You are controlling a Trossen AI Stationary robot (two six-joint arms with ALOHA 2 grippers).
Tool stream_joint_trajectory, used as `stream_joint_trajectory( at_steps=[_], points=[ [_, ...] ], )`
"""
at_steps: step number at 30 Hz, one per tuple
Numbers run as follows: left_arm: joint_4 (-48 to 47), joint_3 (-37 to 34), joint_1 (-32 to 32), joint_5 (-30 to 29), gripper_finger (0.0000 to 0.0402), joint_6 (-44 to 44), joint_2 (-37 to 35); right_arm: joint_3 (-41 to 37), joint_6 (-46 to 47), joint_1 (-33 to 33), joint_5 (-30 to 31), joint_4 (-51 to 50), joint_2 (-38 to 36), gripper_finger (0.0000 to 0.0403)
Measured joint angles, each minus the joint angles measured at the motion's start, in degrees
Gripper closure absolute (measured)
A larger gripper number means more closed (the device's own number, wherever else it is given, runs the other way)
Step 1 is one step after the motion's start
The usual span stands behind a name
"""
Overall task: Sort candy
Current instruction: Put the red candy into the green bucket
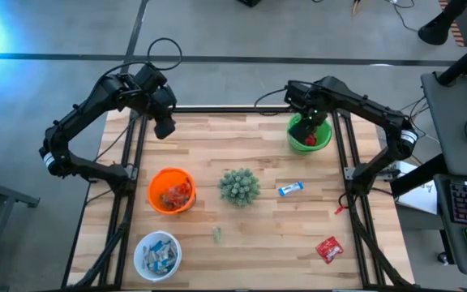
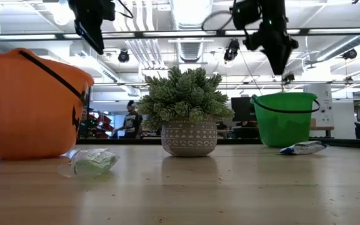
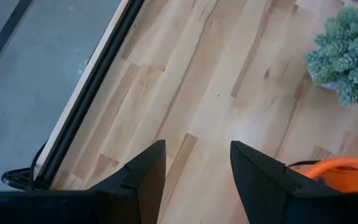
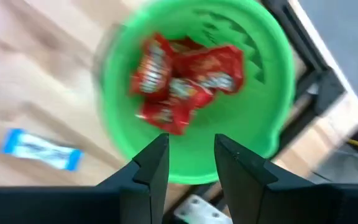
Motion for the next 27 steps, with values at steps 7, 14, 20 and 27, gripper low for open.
stream_joint_trajectory(
  at_steps=[7,14,20,27],
  points=[
    [-1.6,0.1,-1.4,0.4,0.0240,2.5,-0.1,8.8,1.4,5.0,-13.5,-0.3,-0.1,0.0282],
    [-4.4,0.1,-3.7,0.5,0.0240,4.9,-0.5,12.5,8.4,13.3,-16.2,-1.6,-0.7,0.0282],
    [-5.3,0.1,-4.0,0.5,0.0240,5.9,-1.0,11.1,14.9,22.1,-16.4,-1.6,-1.0,0.0282],
    [-5.6,0.1,-4.0,0.5,0.0240,7.0,-2.0,7.4,29.7,32.1,-16.4,-1.6,-1.0,0.0282]
  ],
)
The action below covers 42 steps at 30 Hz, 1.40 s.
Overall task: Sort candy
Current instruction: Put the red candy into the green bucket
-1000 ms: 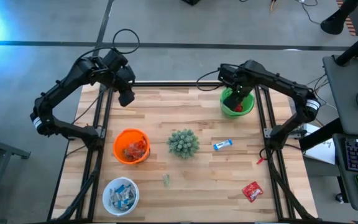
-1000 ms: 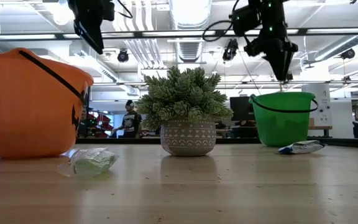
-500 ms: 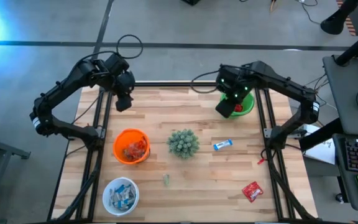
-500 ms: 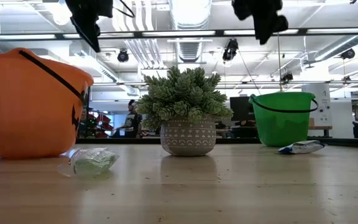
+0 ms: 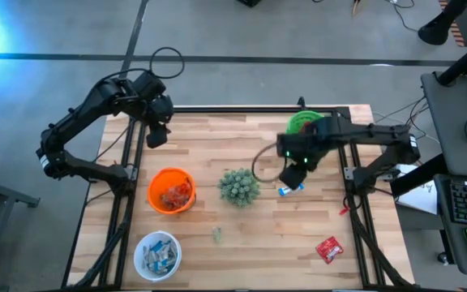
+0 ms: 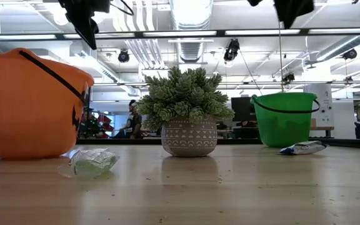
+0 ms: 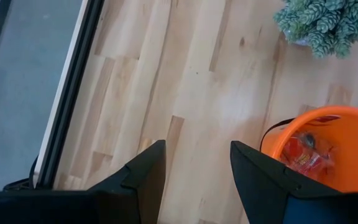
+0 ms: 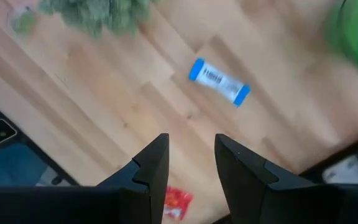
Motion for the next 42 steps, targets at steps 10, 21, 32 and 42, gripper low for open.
stream_joint_trajectory(
  at_steps=[10,21,32,42],
  points=[
    [-0.2,0.0,0.0,-0.1,0.0240,0.4,-0.9,-4.2,24.6,12.5,1.7,0.0,0.0,0.0282],
    [-0.6,0.0,0.0,-0.1,0.0240,1.5,-2.7,-7.1,38.6,21.6,-1.2,2.1,0.6,0.0284],
    [-0.7,0.0,0.0,-0.2,0.0240,0.7,-5.7,-7.2,39.7,23.9,-1.3,2.2,1.7,0.0295],
    [0.7,0.0,0.0,-0.2,0.0240,-4.7,-7.3,-7.2,39.7,27.2,-2.8,2.2,1.7,0.0210]
  ],
)
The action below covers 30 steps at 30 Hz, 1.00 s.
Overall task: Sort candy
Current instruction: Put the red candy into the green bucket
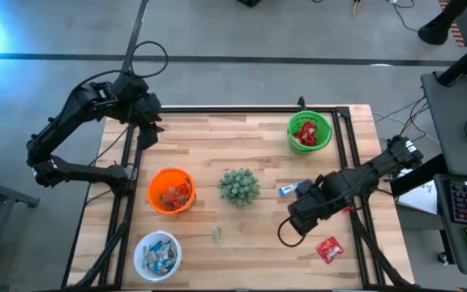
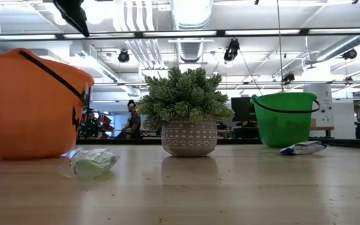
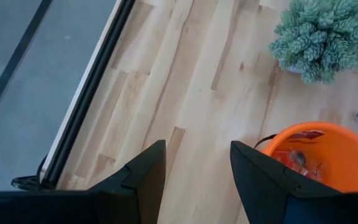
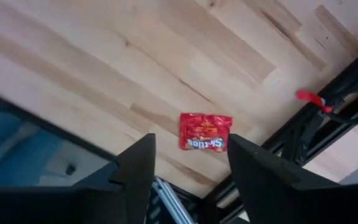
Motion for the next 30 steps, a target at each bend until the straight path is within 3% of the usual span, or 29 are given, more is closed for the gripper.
stream_joint_trajectory(
  at_steps=[3,9,15,19,30],
  points=[
    [0.0,0.0,0.0,0.0,0.0240,0.1,0.0,-0.5,7.4,1.6,2.1,0.0,0.1,0.0191],
    [0.1,0.0,0.0,-0.1,0.0240,1.5,-0.1,-3.1,31.0,7.4,7.8,1.5,0.3,0.0180],
    [0.0,0.0,0.0,-0.1,0.0240,1.6,-0.1,-7.7,51.7,13.6,8.6,4.6,0.3,0.0180],
    [-0.2,0.0,0.0,-0.1,0.0240,2.9,-0.1,-10.7,53.9,14.9,4.3,5.9,1.4,0.0179],
    [-2.0,0.0,0.0,-0.2,0.0240,5.1,-0.1,-12.4,55.0,14.0,4.3,11.1,10.8,0.0179]
  ],
)
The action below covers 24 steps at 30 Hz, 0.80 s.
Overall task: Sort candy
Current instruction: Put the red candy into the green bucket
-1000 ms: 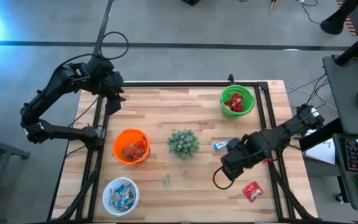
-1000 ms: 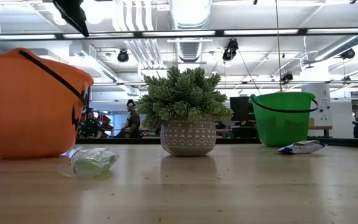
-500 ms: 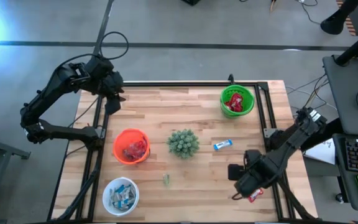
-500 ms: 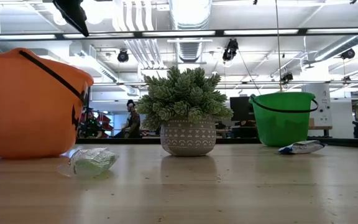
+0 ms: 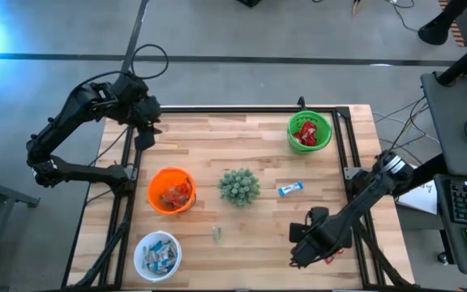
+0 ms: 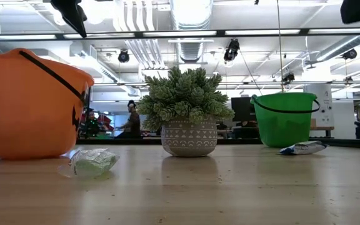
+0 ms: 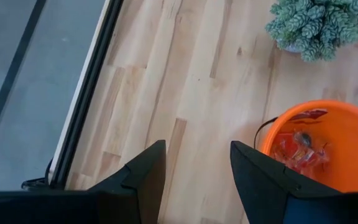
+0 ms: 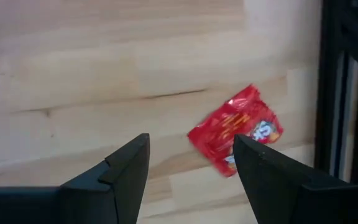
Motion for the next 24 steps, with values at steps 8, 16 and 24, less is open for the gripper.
stream_joint_trajectory(
  at_steps=[8,16,24],
  points=[
    [-0.5,0.0,0.0,-0.2,0.0240,0.8,0.0,-5.3,1.6,0.7,-2.3,3.0,-0.2,0.0179],
    [-0.5,0.0,0.0,-0.2,0.0240,0.5,0.0,-12.2,2.7,3.2,-3.0,6.7,-7.7,0.0179],
    [-0.5,0.0,0.0,-0.1,0.0240,-1.5,0.0,-21.2,3.3,6.0,-3.0,18.3,-13.1,0.0179]
  ],
)
